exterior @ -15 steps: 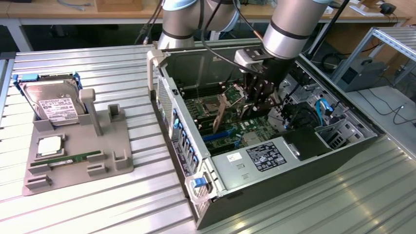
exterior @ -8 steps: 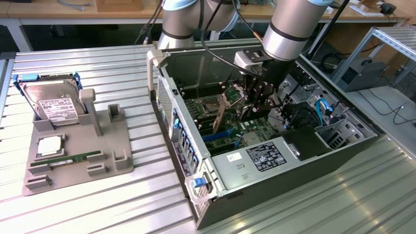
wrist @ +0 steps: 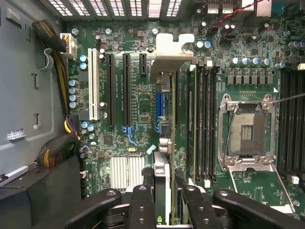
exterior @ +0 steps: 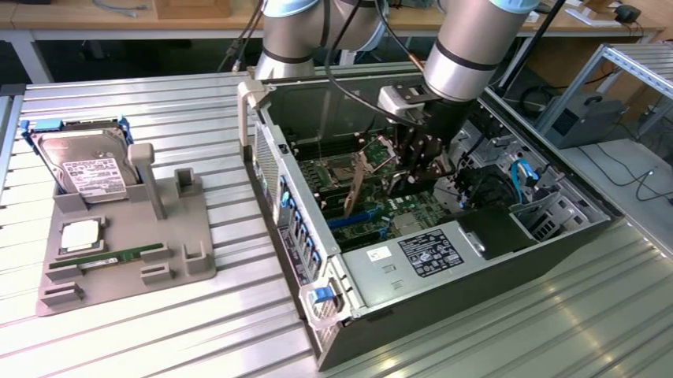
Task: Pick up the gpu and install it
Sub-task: 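Insert the gpu into the slot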
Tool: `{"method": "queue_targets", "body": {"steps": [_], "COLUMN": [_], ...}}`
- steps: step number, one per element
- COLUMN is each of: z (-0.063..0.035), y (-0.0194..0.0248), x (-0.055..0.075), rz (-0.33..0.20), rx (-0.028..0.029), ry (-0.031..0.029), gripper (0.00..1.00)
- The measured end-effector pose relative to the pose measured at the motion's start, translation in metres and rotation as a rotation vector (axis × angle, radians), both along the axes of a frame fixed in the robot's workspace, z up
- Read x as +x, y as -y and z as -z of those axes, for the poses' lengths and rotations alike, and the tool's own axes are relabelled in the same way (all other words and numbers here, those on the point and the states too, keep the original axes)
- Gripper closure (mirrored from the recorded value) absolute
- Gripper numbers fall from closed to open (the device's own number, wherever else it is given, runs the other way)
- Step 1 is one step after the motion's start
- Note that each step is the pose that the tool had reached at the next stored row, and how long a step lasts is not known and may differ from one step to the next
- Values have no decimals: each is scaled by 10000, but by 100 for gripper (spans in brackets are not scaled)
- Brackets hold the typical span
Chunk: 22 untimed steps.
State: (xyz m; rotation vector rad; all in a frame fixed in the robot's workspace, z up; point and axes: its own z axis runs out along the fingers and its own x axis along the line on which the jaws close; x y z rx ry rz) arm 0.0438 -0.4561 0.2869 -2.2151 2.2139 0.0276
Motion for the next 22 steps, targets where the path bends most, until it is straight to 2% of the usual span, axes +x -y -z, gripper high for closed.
{"method": "queue_targets", "body": {"steps": [22], "z": [115], "y": [19], "x": [-9], "rz": [0], "rx": [-1], "ry": [0], "gripper": [73]}}
